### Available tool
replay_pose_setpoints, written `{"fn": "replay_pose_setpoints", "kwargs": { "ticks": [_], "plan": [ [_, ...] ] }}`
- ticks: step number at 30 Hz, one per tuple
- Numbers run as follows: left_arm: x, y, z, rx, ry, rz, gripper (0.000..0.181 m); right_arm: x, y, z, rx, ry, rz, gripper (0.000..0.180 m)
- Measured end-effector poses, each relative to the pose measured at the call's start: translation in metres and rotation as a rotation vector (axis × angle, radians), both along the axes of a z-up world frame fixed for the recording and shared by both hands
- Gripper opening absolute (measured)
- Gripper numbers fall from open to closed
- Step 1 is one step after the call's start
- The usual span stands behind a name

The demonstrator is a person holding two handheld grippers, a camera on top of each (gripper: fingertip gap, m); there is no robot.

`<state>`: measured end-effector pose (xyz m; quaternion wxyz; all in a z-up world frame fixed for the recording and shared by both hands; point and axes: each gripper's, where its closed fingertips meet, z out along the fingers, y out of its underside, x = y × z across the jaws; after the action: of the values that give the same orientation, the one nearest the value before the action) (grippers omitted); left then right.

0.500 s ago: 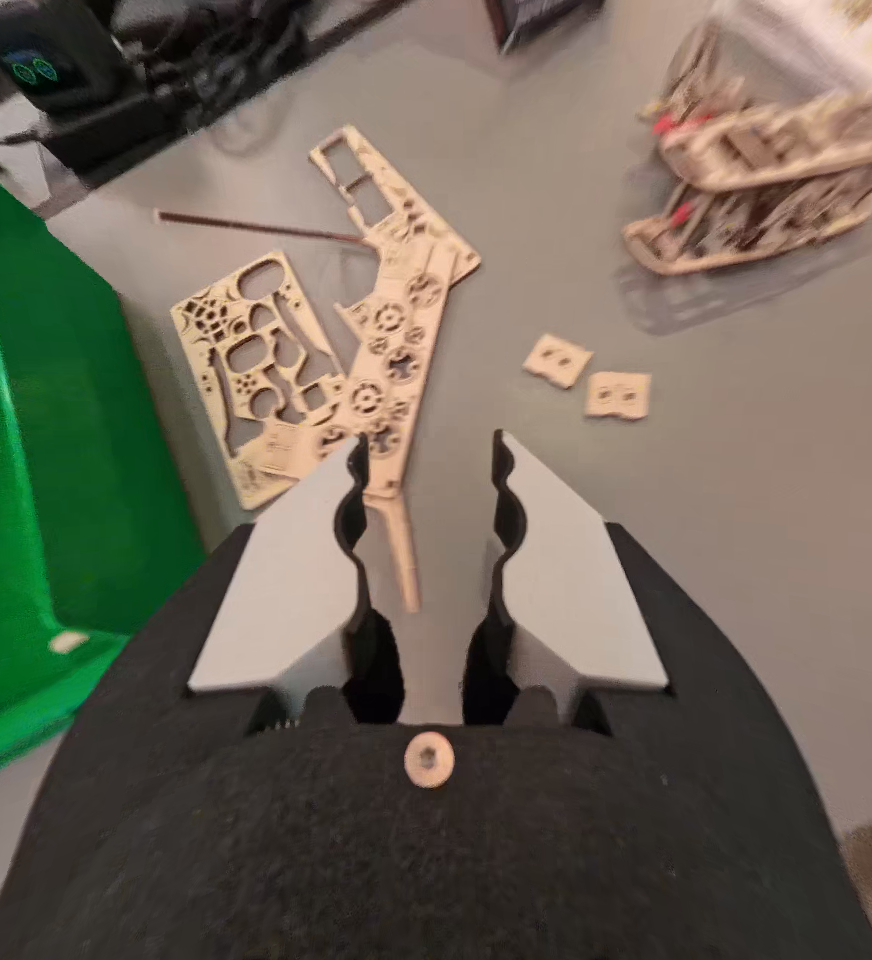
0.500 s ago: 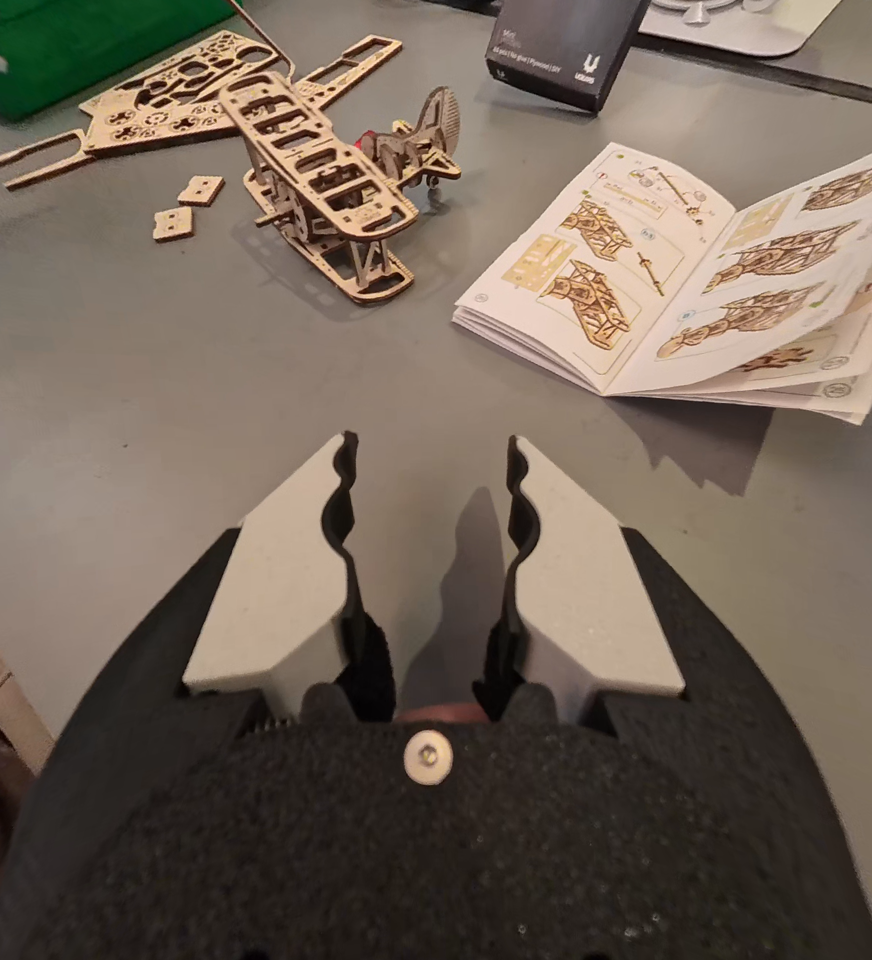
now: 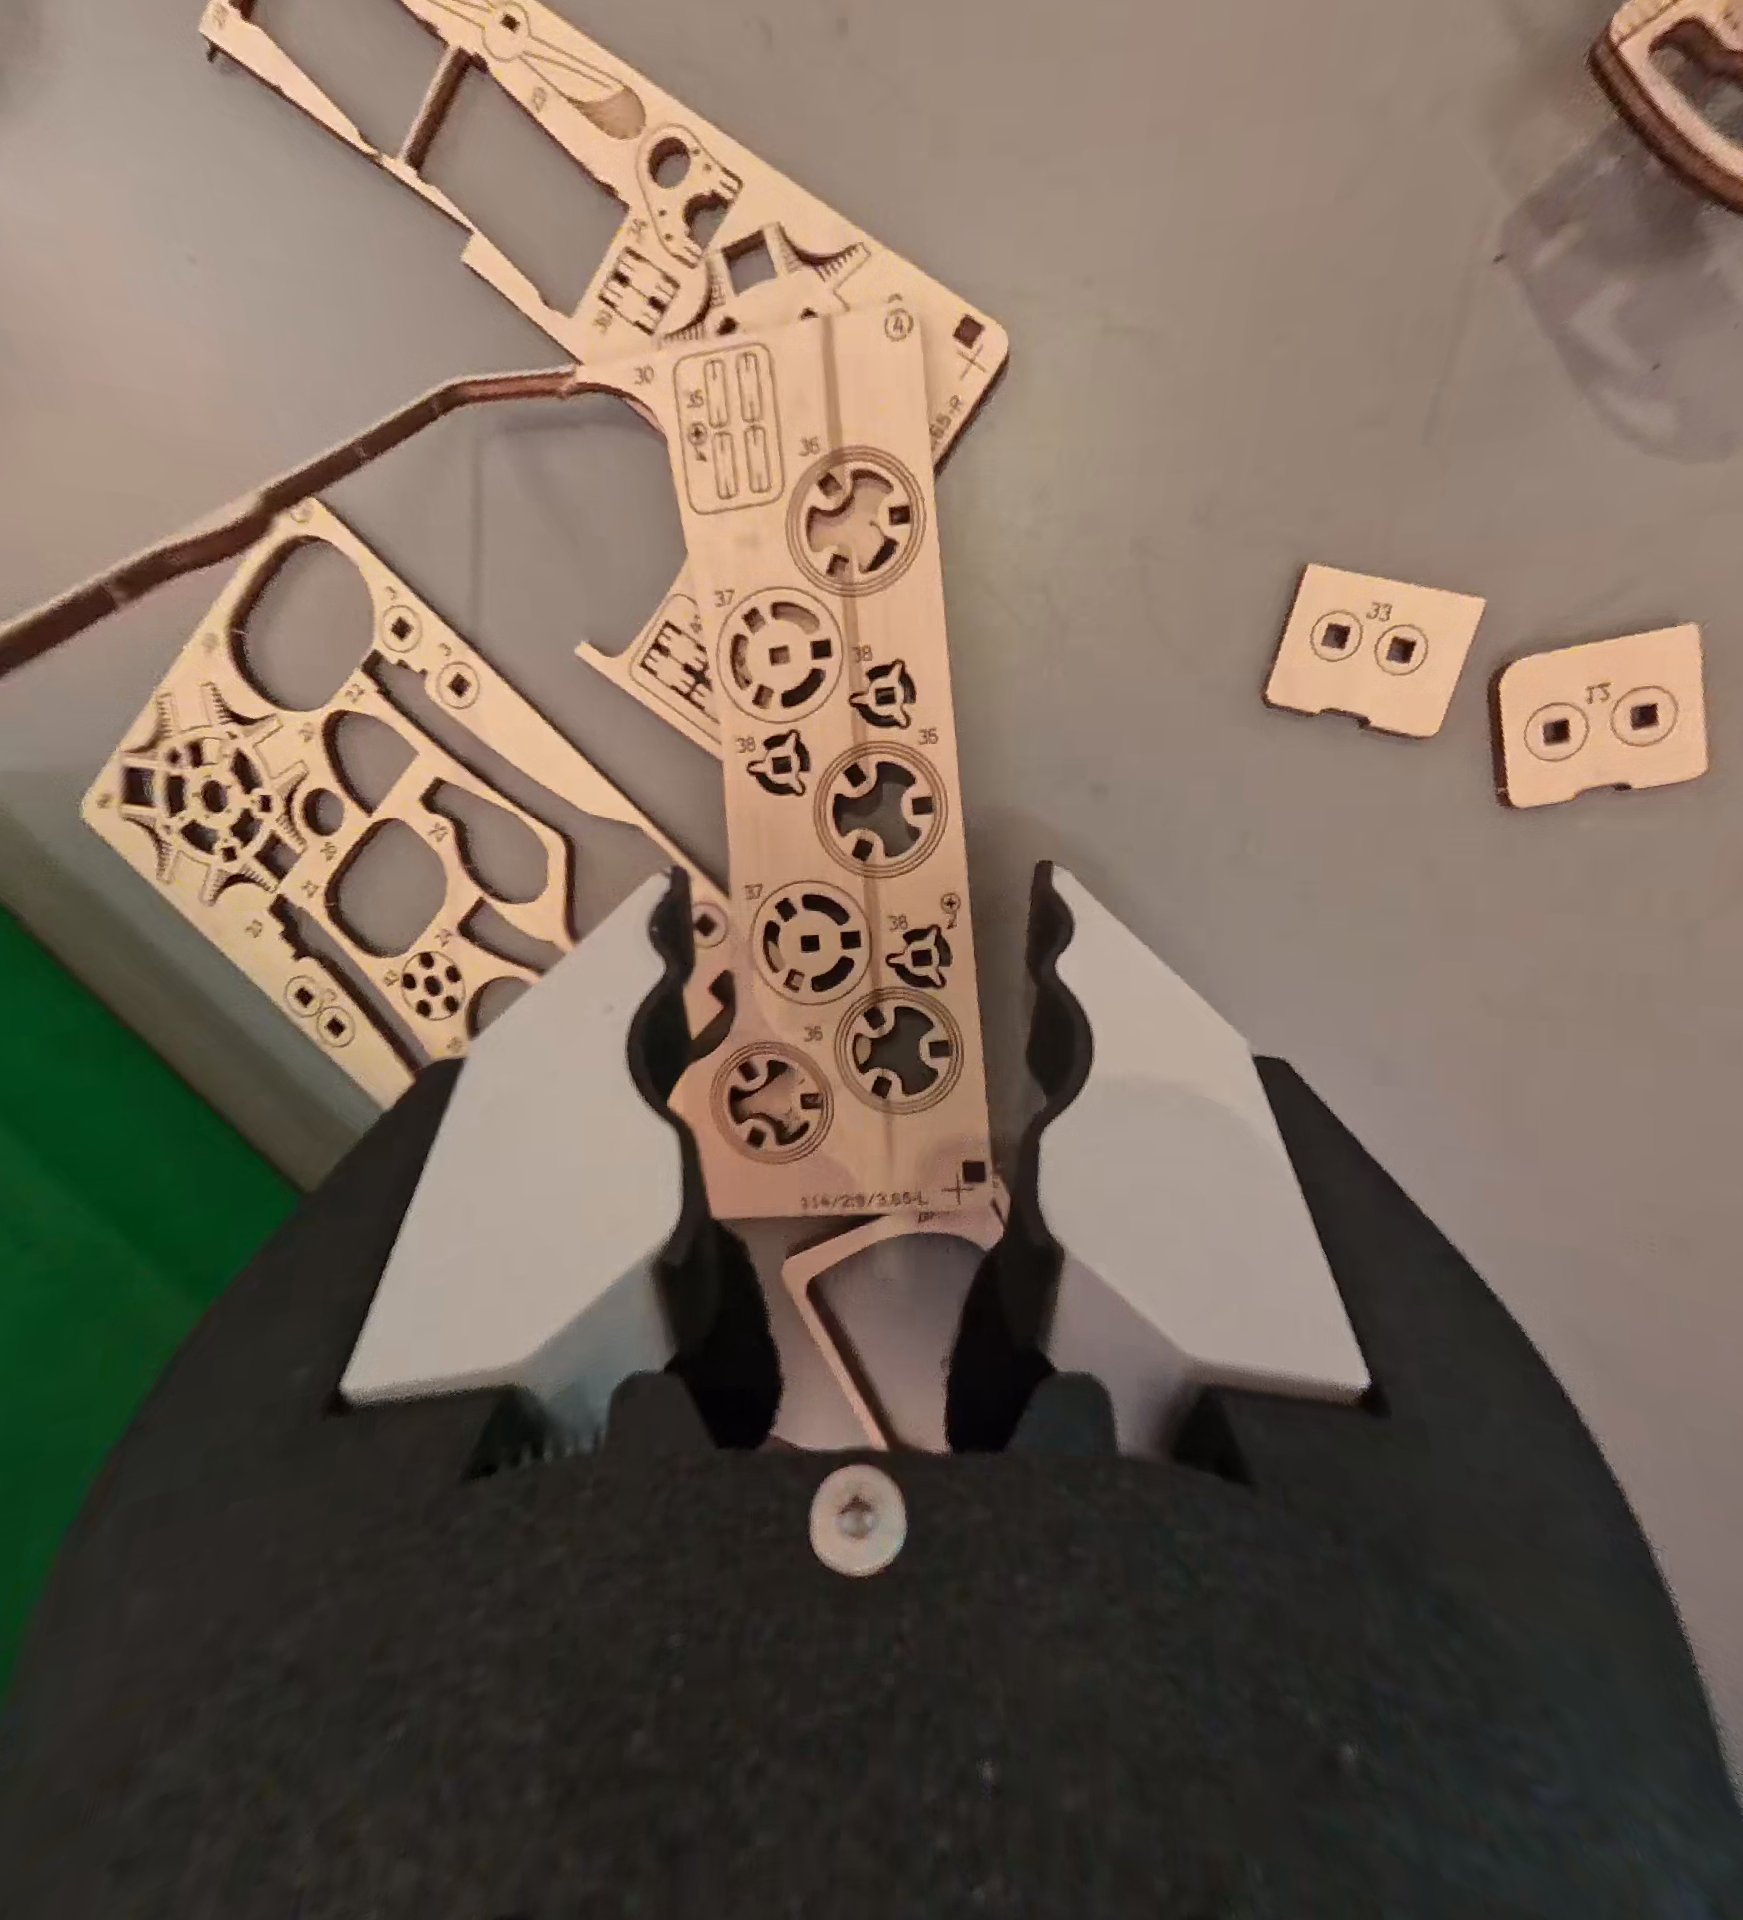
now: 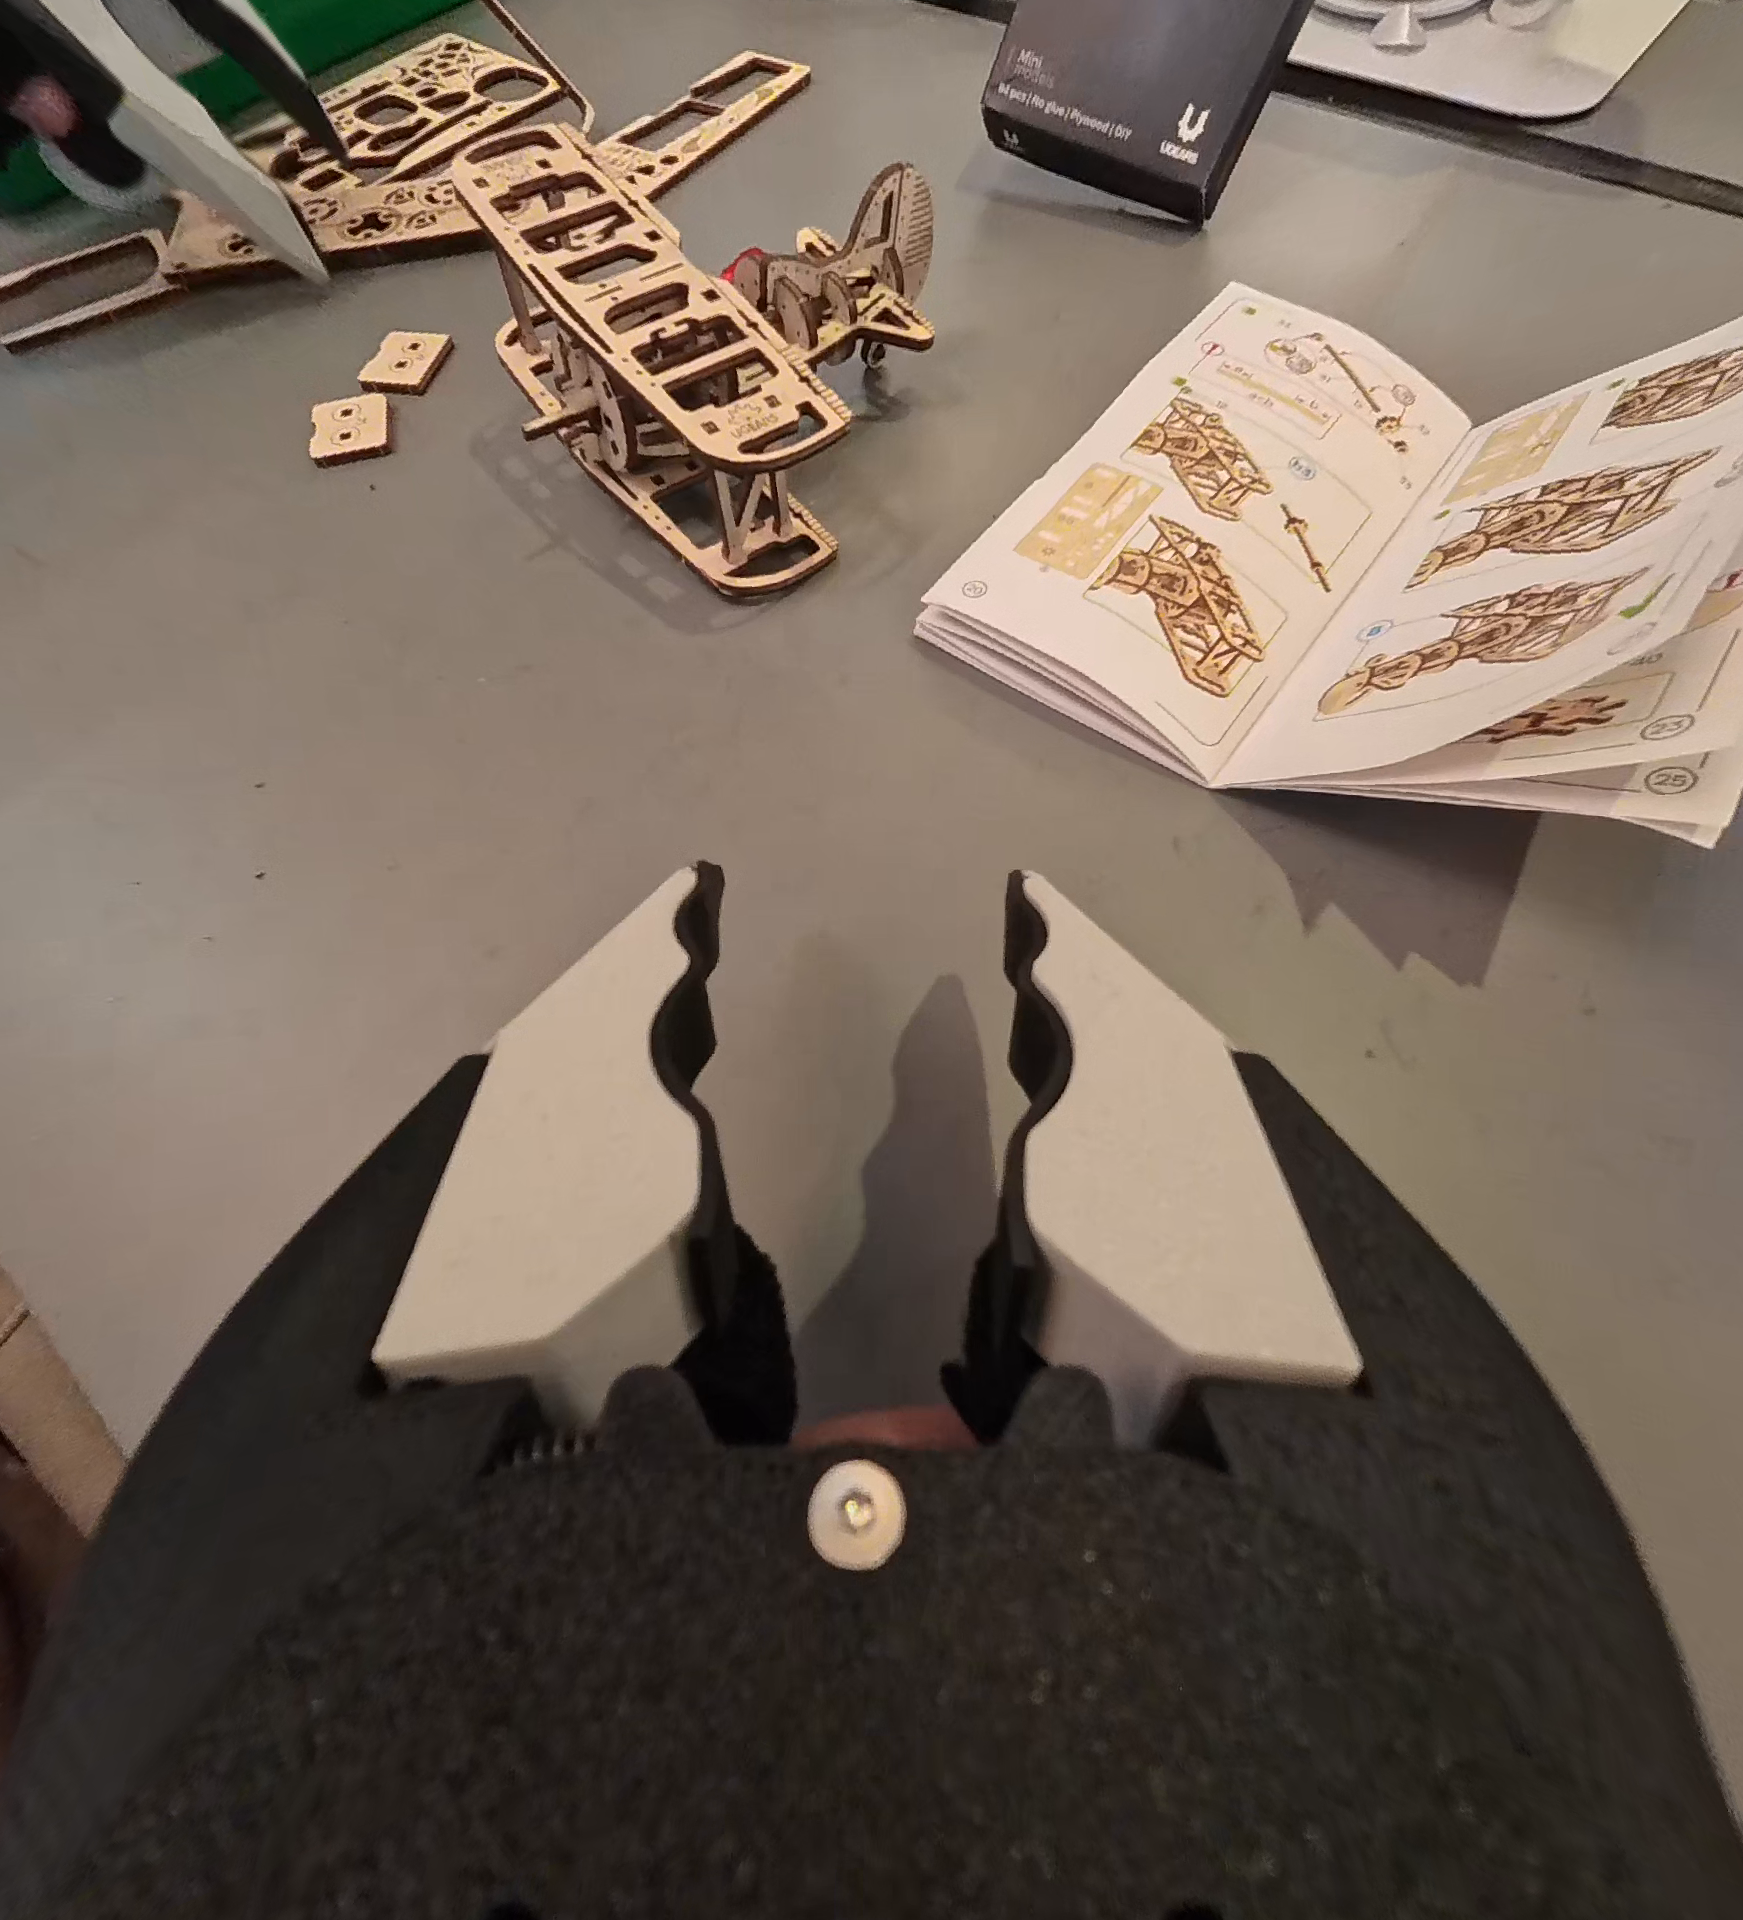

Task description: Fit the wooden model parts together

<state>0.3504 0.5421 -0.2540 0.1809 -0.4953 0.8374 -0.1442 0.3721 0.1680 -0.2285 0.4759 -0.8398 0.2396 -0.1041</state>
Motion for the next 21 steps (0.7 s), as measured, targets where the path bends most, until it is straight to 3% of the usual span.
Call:
{"fn": "replay_pose_setpoints", "kwargs": {
  "ticks": [5, 15, 16, 21],
  "plan": [
    [0.003, -0.003, -0.003, -0.010, -0.031, 0.020, 0.039, 0.000, 0.001, -0.002, 0.010, 0.021, 0.006, 0.053],
    [0.006, -0.011, 0.012, -0.034, -0.139, 0.043, 0.014, -0.001, 0.002, 0.002, 0.020, 0.026, 0.015, 0.052],
    [0.005, -0.012, 0.014, -0.049, -0.136, 0.040, 0.015, -0.002, 0.002, 0.002, 0.019, 0.026, 0.016, 0.052],
    [0.010, -0.015, 0.015, -0.089, -0.102, 0.059, 0.065, -0.005, 0.005, 0.001, 0.015, 0.031, 0.028, 0.052]
  ]
}}
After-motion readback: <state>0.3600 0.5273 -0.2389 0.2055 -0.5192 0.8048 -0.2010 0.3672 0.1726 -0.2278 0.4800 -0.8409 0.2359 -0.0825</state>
